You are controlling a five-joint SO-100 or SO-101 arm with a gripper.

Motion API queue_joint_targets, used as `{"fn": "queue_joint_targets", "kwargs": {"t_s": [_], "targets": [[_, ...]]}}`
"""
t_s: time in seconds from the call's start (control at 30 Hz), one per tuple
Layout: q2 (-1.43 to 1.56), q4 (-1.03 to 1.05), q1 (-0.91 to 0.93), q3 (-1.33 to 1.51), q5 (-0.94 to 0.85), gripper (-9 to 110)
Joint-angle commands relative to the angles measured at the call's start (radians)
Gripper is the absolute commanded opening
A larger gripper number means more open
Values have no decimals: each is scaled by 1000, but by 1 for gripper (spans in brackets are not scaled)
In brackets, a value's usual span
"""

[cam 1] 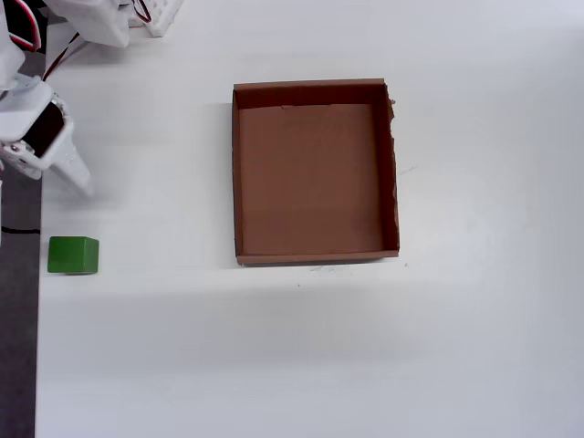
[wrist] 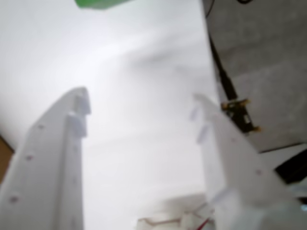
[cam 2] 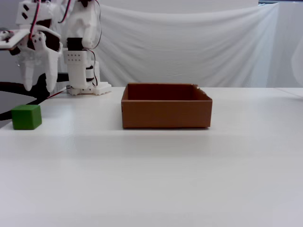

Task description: Grasp a green cube and put it in a box.

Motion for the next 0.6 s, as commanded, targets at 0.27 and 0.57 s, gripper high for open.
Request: {"fn": "queue_joint_targets", "kwargs": {"t_s": [0.27,0.57], "targets": [[-253,-121,-58,-256,-31,26],[-319,-196,-81,-255,-81,26]]}}
